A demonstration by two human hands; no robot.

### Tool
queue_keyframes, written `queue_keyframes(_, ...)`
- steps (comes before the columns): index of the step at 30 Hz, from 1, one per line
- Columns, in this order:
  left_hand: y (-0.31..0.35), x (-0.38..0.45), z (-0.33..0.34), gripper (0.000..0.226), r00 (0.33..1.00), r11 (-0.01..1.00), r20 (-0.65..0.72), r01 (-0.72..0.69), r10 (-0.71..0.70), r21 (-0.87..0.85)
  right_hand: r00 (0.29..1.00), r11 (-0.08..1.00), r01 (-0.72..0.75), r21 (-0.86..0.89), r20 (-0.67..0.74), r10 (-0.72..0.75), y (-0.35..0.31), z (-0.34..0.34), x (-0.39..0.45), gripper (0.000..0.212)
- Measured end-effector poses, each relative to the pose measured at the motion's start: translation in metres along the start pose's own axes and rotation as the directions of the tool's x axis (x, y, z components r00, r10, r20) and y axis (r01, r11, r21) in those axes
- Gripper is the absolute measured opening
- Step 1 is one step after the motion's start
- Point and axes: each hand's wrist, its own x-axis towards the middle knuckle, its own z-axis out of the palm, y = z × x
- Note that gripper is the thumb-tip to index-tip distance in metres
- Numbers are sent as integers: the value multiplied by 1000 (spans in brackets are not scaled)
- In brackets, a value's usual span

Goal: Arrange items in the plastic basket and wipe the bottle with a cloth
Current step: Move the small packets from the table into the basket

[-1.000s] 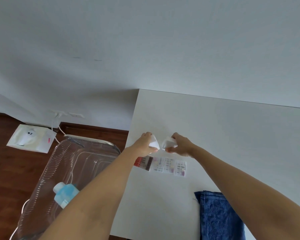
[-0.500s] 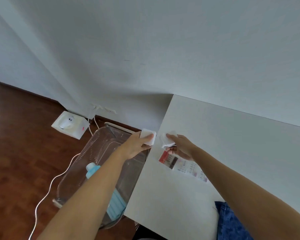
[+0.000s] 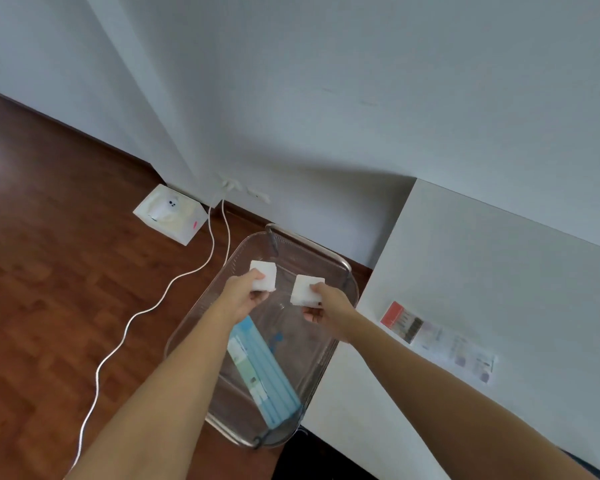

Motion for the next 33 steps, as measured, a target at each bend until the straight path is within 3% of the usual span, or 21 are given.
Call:
queue_keyframes(4,-3,33,-13,4,996,997,-48,76,-76,-11,995,1000,27,14,-99,-26,13,15,35,20)
queue_keyframes(9,-9,74,-17,20,993,992,-24,115,-116,-43,981,998,34,-51,-192,-43,23,26,78,22)
queue_keyframes(12,-12,92,-15,36,995,995,-14,96,-96,14,972,991,57,-119,-219,-82,27,30,100,22)
queue_keyframes(15,-14,108,-13,37,992,991,-73,109,-103,81,960,977,74,-200,-251,-124,25,35,116,32)
queue_keyframes(18,-15,121,-10,36,986,986,-128,117,-102,115,944,956,103,-273,-275,-181,21,38,125,28)
queue_keyframes(28,-37,140,-4,42,957,942,-269,-14,110,334,889,935,82,-346,-399,-225,31,49,150,23)
queue_keyframes(33,-43,139,2,34,913,961,-385,-23,133,276,846,916,69,-396,-463,-265,33,50,155,23)
